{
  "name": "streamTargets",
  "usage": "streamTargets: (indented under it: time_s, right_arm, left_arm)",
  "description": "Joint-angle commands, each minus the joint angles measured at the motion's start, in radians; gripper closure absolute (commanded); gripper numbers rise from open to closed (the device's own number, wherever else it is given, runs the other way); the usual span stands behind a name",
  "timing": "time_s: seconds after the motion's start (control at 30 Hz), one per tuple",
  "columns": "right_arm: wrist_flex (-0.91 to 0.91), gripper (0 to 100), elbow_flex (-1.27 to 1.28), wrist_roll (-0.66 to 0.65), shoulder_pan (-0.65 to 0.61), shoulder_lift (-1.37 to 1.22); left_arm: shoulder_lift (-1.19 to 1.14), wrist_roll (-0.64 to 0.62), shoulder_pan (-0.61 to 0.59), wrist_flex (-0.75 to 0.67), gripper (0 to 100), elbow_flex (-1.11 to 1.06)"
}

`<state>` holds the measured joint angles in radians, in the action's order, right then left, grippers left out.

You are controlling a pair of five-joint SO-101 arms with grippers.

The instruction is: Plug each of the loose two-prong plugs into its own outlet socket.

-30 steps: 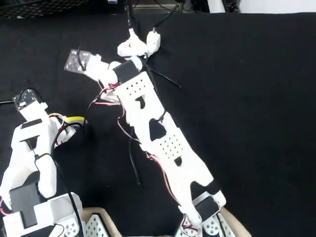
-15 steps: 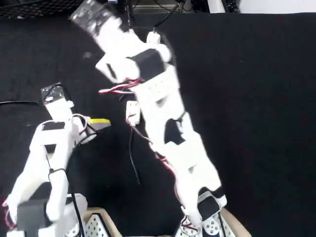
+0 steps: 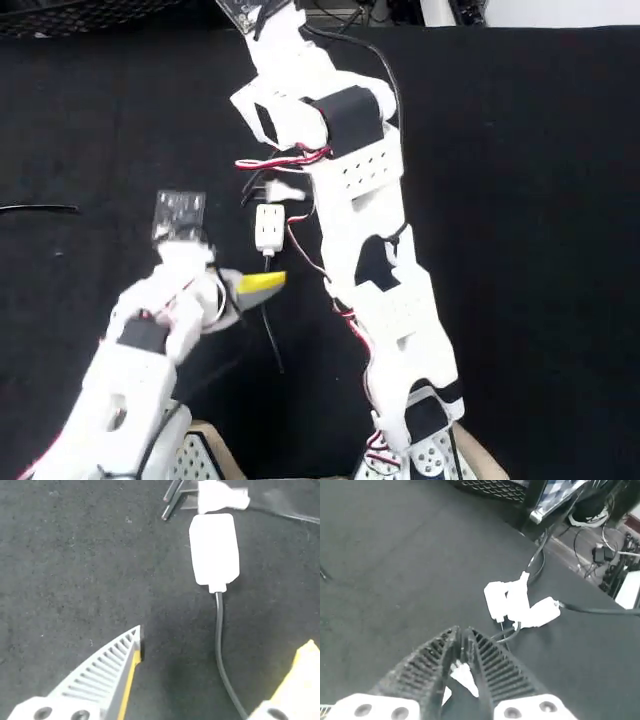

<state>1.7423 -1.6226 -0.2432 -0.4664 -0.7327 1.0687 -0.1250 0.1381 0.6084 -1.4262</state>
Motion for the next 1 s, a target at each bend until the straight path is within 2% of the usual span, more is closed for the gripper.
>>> streamTargets:
  time_s: [0.0, 0.1, 0.2, 0.27, 0.4, 0.7, 0.97]
  right_arm:
    - [0.025, 98.6, -0.008, 0.005, 0.038, -0.01]
    - [0.025, 98.0, 0.084, -0.025, 0.064, -0.027]
    - [0.021, 88.8, 0.209, -0.04, 0.071, -0.042]
    - [0.018, 82.8, 0.269, -0.075, 0.071, -0.059]
    - [0.017, 81.9, 0.312, -0.311, 0.061, -0.131]
    - [0.02, 82.4, 0.315, -0.661, 0.061, -0.329]
    - [0.02, 82.5, 0.318, -0.816, 0.061, -0.341]
  left_arm:
    - [0.253, 0.006, -0.101, -0.14, 55, -0.254]
    - [0.42, 0.006, -0.237, -0.135, 55, -0.282]
    - [0.562, 0.006, -0.395, 0.011, 55, -0.283]
    - [0.638, 0.006, -0.453, 0.114, 55, -0.282]
    - [0.758, 0.006, -0.527, 0.296, 55, -0.274]
    - [0.736, 0.006, -0.536, 0.275, 55, -0.274]
    - [0.735, 0.006, -0.536, 0.276, 55, -0.274]
